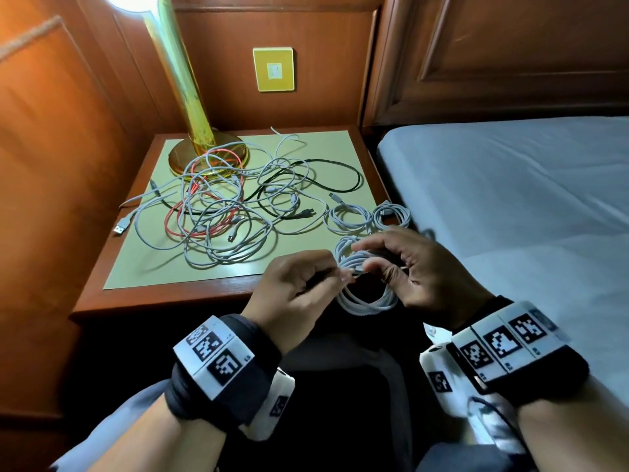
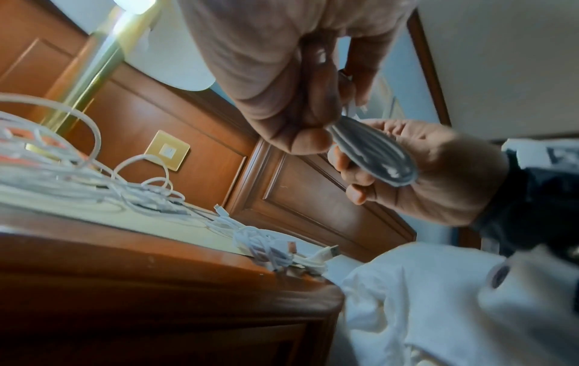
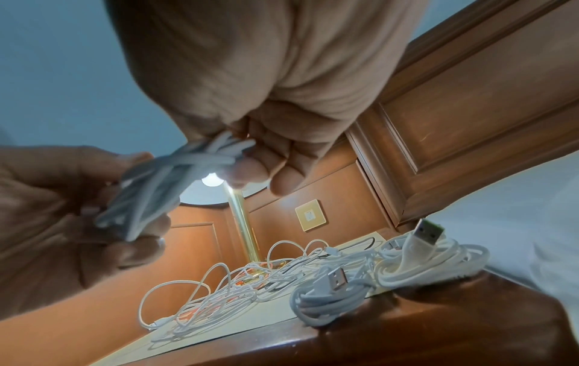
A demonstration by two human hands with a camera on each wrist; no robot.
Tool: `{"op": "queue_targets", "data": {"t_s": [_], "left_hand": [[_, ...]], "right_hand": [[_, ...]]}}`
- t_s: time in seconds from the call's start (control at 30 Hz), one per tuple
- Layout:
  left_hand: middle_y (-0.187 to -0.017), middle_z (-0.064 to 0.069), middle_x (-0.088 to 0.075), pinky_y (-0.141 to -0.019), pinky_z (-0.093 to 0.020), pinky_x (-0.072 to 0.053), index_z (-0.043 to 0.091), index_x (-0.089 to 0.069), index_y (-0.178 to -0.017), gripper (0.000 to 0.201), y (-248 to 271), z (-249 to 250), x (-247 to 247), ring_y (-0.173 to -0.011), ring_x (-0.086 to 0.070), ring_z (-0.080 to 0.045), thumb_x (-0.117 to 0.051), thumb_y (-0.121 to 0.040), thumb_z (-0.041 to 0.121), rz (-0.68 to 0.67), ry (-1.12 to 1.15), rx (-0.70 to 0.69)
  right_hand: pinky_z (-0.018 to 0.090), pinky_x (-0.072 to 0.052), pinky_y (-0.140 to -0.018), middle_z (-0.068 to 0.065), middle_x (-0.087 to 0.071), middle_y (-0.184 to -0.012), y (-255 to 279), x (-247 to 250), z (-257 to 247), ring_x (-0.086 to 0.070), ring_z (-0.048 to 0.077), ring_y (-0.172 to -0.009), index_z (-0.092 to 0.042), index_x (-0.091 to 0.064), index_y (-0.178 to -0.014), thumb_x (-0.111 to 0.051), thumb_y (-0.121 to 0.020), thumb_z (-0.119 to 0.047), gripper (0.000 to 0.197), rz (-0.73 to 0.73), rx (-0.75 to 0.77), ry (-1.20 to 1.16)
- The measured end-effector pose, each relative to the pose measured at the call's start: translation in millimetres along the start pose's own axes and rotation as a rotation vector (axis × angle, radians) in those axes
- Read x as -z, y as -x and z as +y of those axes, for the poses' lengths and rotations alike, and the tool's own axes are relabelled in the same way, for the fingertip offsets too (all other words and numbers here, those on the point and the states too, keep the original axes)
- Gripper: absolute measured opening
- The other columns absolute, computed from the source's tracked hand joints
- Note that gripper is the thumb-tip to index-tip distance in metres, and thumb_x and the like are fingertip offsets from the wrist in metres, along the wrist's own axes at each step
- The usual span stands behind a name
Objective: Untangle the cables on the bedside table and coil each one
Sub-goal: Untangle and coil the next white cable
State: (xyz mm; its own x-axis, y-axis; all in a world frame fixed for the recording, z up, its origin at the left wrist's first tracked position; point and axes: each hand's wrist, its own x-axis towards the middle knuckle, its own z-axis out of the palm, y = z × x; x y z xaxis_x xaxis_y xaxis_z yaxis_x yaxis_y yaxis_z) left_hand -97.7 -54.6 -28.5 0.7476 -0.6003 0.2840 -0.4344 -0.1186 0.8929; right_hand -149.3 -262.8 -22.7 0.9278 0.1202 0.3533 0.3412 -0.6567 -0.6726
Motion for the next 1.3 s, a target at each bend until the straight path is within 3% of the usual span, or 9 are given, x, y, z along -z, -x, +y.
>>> {"op": "queue_targets", "data": {"t_s": [0.07, 0.17, 0.27, 0.43, 0.67, 0.8, 0.9, 1.07, 1.3], "left_hand": [[-0.057, -0.015, -0.051, -0.053, -0.020, -0.037, 0.018, -0.060, -0.066, 0.028, -0.2, 3.2, 0.0, -0.051, -0.045, -0.011, -0.060, -0.093, 0.022, 0.016, 0.188, 0.078], [-0.054, 0.000, -0.044, -0.057, -0.029, -0.046, 0.001, -0.054, -0.067, 0.030, -2.0, 4.0, -4.6, -0.048, -0.043, -0.009, -0.059, -0.093, 0.015, 0.047, 0.410, 0.126], [-0.055, 0.003, -0.047, -0.057, -0.029, -0.042, -0.003, -0.056, -0.072, 0.034, -2.9, -3.0, -2.7, -0.051, -0.044, -0.012, -0.061, -0.095, 0.021, 0.050, 0.279, 0.097], [-0.060, -0.020, -0.050, -0.050, -0.037, -0.034, 0.008, -0.057, -0.071, 0.037, 1.7, -14.5, 0.9, -0.053, -0.044, -0.031, -0.067, -0.092, 0.036, 0.095, 0.090, 0.056], [-0.086, -0.001, -0.058, -0.061, -0.053, -0.051, 0.022, -0.057, -0.096, 0.035, -0.4, -21.5, -10.0, -0.070, -0.058, -0.033, -0.074, -0.080, 0.048, 0.133, 0.187, 0.124], [-0.087, 0.000, -0.066, -0.063, -0.044, -0.053, 0.017, -0.068, -0.097, 0.028, -4.4, -20.5, -14.3, -0.076, -0.059, -0.019, -0.066, -0.084, 0.042, 0.084, 0.345, 0.154], [-0.086, -0.005, -0.067, -0.062, -0.037, -0.051, 0.021, -0.074, -0.094, 0.023, -6.4, -22.8, -15.6, -0.077, -0.058, -0.022, -0.067, -0.083, 0.040, 0.103, 0.443, 0.183], [-0.083, -0.006, -0.063, -0.064, -0.035, -0.048, 0.007, -0.067, -0.100, 0.024, -9.2, -23.8, -15.5, -0.077, -0.055, -0.022, -0.063, -0.091, 0.029, 0.044, 0.514, 0.237], [-0.079, 0.000, -0.061, -0.061, -0.030, -0.047, 0.009, -0.065, -0.096, 0.018, -9.2, -22.3, -16.1, -0.073, -0.056, -0.014, -0.057, -0.090, 0.023, 0.083, 0.602, 0.295]], "right_hand": [[0.007, -0.044, -0.087, -0.003, -0.063, -0.106, -1.8, -1.0, 0.0, -0.061, -0.001, -0.099, -0.006, -0.067, -0.121, -0.061, -0.094, -0.019, 0.030, 0.054, 0.064, 0.047], [0.002, -0.040, -0.085, -0.001, -0.057, -0.108, -4.0, -2.6, 0.3, -0.057, -0.002, -0.094, -0.003, -0.064, -0.124, -0.055, -0.100, -0.022, 0.032, 0.108, 0.128, 0.153], [-0.004, -0.033, -0.085, 0.003, -0.058, -0.107, -4.0, -7.7, 1.7, -0.051, -0.005, -0.093, -0.002, -0.064, -0.119, -0.055, -0.099, -0.017, 0.027, 0.140, 0.120, 0.224], [-0.005, -0.029, -0.086, 0.004, -0.064, -0.105, -3.8, -18.0, -3.2, -0.048, -0.008, -0.093, -0.003, -0.066, -0.112, -0.061, -0.094, -0.013, 0.021, 0.218, 0.084, 0.230], [0.002, -0.039, -0.085, 0.000, -0.065, -0.103, -4.8, -14.9, 1.2, -0.056, -0.002, -0.094, -0.005, -0.069, -0.112, -0.062, -0.096, -0.021, 0.024, 0.243, 0.051, 0.147], [0.001, -0.038, -0.085, 0.002, -0.067, -0.102, -5.5, -15.8, 1.1, -0.058, -0.001, -0.095, -0.005, -0.070, -0.112, -0.062, -0.096, -0.021, 0.024, 0.252, 0.038, 0.122], [0.001, -0.036, -0.085, 0.002, -0.068, -0.102, -6.5, -15.3, 2.8, -0.058, -0.001, -0.095, -0.005, -0.070, -0.112, -0.059, -0.097, -0.022, 0.025, 0.256, 0.026, 0.111], [0.001, -0.037, -0.084, 0.004, -0.067, -0.104, -7.0, -15.6, 2.7, -0.060, 0.003, -0.098, -0.007, -0.071, -0.112, -0.061, -0.096, -0.027, 0.027, 0.235, 0.017, 0.113], [0.006, -0.042, -0.074, -0.002, -0.049, -0.105, -7.5, -16.3, -1.0, -0.047, -0.008, -0.086, -0.015, -0.066, -0.105, -0.074, -0.086, -0.038, 0.031, 0.374, -0.056, 0.181]]}}
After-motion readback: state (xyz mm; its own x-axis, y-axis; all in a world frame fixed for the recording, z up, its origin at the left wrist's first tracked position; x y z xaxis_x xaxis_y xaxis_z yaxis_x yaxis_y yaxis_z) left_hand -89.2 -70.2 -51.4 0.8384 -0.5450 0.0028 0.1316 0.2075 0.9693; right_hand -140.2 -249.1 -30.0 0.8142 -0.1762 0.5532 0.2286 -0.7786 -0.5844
